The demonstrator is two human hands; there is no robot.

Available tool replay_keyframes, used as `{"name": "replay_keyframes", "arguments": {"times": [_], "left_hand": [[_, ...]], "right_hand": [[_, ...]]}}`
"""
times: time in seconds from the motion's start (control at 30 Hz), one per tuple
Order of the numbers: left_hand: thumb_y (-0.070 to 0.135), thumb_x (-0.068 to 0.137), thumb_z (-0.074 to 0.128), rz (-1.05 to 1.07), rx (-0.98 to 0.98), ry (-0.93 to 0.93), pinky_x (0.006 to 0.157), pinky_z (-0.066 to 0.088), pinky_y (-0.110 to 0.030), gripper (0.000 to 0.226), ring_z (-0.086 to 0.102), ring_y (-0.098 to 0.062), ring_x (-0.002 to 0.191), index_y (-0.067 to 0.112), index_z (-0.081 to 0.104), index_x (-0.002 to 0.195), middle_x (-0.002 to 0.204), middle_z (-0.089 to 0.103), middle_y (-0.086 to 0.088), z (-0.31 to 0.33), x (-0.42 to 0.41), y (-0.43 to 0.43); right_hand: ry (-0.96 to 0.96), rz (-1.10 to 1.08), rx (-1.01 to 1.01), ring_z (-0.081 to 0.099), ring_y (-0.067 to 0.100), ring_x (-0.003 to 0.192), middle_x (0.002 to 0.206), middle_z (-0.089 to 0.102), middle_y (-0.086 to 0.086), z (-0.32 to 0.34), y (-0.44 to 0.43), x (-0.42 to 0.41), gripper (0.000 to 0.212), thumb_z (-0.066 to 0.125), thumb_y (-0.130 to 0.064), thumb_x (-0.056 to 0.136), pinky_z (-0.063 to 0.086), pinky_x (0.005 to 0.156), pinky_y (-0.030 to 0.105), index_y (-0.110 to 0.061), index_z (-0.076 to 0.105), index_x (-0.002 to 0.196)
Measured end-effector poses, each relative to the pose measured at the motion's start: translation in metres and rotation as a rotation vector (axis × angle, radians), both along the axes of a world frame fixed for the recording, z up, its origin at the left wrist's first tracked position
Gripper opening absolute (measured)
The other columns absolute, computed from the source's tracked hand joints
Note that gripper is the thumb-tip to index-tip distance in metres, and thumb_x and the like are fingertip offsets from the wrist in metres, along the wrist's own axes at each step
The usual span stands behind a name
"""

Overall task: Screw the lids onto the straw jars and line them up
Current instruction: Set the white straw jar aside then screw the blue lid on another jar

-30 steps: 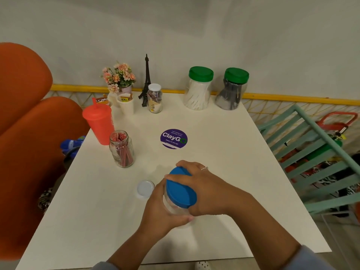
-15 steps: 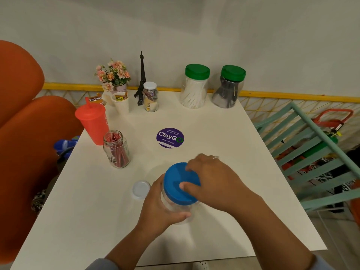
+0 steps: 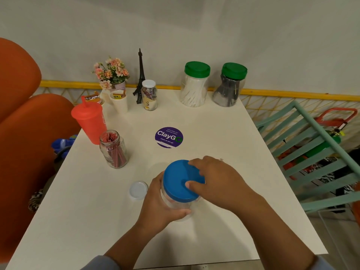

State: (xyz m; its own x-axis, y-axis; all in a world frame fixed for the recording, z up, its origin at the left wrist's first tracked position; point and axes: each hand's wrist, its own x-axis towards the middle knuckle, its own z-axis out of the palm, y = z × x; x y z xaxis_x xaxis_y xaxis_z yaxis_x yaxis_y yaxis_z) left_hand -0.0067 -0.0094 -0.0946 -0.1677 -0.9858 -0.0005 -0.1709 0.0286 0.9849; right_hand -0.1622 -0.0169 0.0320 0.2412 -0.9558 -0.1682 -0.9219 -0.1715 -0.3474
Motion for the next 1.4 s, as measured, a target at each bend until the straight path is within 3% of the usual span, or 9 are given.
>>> {"name": "replay_keyframes", "arguments": {"times": [0.13,0.23,0.43,0.67,0.8,0.9,1.0,1.17,1.4], "left_hand": [[0.036,0.044,0.086,0.000,0.010,0.016,0.079,0.049,-0.012,0.088,0.056,-0.004,0.110,0.037,0.042,0.121,0.116,0.058,0.016,-0.004,-0.003,-0.003],[0.036,0.044,0.086,0.005,0.014,0.013,0.078,0.048,-0.008,0.090,0.054,0.000,0.111,0.037,0.040,0.122,0.119,0.055,0.016,-0.005,-0.007,-0.004],[0.030,0.047,0.087,-0.009,0.011,-0.001,0.077,0.046,-0.005,0.087,0.054,0.004,0.109,0.039,0.041,0.120,0.117,0.056,0.017,-0.003,-0.016,-0.006],[0.023,0.051,0.088,-0.022,-0.024,-0.061,0.088,0.055,-0.037,0.085,0.060,-0.020,0.109,0.026,0.046,0.125,0.116,0.062,0.005,-0.011,-0.026,-0.013],[0.013,0.052,0.088,0.000,-0.043,-0.069,0.086,0.056,-0.035,0.081,0.061,-0.021,0.107,0.030,0.049,0.122,0.113,0.063,0.005,-0.010,-0.035,-0.017],[0.018,0.052,0.088,-0.004,-0.042,-0.064,0.088,0.055,-0.039,0.084,0.059,-0.023,0.109,0.028,0.047,0.125,0.116,0.061,0.004,-0.011,-0.045,-0.021],[0.026,0.052,0.089,-0.013,-0.025,-0.066,0.089,0.054,-0.030,0.085,0.058,-0.014,0.110,0.038,0.044,0.123,0.116,0.059,0.014,-0.009,-0.059,-0.028],[0.069,0.046,0.077,-0.055,0.037,-0.079,0.096,0.052,-0.033,0.098,0.055,-0.009,0.116,0.035,0.037,0.129,0.124,0.054,0.015,-0.001,-0.086,-0.047],[0.044,0.068,0.077,-0.130,0.048,-0.316,0.106,0.028,-0.022,0.101,0.026,0.000,0.134,0.037,0.011,0.143,0.150,0.026,0.014,0.012,-0.100,-0.090]], "right_hand": [[-0.010,0.094,0.074,0.022,0.020,0.134,0.149,0.019,-0.006,-0.009,0.001,0.002,0.069,0.058,-0.046,0.081,0.035,0.101,0.031,-0.034,0.027,0.141],[0.006,0.105,0.119,0.017,0.022,0.138,0.154,0.006,-0.009,-0.014,0.002,-0.001,0.075,0.059,-0.044,0.080,0.034,0.105,0.033,-0.035,0.020,0.143],[0.026,0.076,0.047,0.032,0.019,0.126,0.143,0.023,-0.005,-0.015,-0.002,-0.009,0.086,0.063,-0.049,0.073,0.041,0.095,0.029,-0.034,0.017,0.143],[0.017,-0.054,-0.058,0.038,0.016,0.108,0.117,0.036,-0.002,-0.024,-0.004,-0.007,0.084,0.065,-0.055,0.061,0.043,0.080,0.026,-0.024,0.033,0.132],[-0.032,-0.136,-0.074,0.038,0.013,0.104,0.113,0.036,-0.003,-0.029,-0.005,-0.009,0.083,0.066,-0.054,0.059,0.044,0.081,0.026,-0.024,0.036,0.129],[-0.037,-0.168,-0.081,0.037,0.012,0.106,0.115,0.035,-0.004,-0.029,-0.008,-0.017,0.085,0.067,-0.055,0.059,0.044,0.081,0.024,-0.025,0.034,0.131],[-0.027,-0.180,-0.081,0.035,0.013,0.112,0.123,0.033,-0.003,-0.032,-0.013,-0.027,0.090,0.064,-0.057,0.063,0.044,0.086,0.024,-0.025,0.026,0.138],[0.000,-0.222,-0.099,0.029,0.020,0.122,0.143,0.017,-0.002,-0.043,-0.027,-0.040,0.092,0.052,-0.059,0.074,0.038,0.097,0.028,-0.025,0.005,0.145],[-0.147,-0.375,-0.147,0.022,0.021,0.134,0.153,0.001,-0.003,-0.059,-0.078,-0.088,0.094,0.057,-0.054,0.078,0.036,0.102,0.031,-0.028,-0.002,0.146]]}}
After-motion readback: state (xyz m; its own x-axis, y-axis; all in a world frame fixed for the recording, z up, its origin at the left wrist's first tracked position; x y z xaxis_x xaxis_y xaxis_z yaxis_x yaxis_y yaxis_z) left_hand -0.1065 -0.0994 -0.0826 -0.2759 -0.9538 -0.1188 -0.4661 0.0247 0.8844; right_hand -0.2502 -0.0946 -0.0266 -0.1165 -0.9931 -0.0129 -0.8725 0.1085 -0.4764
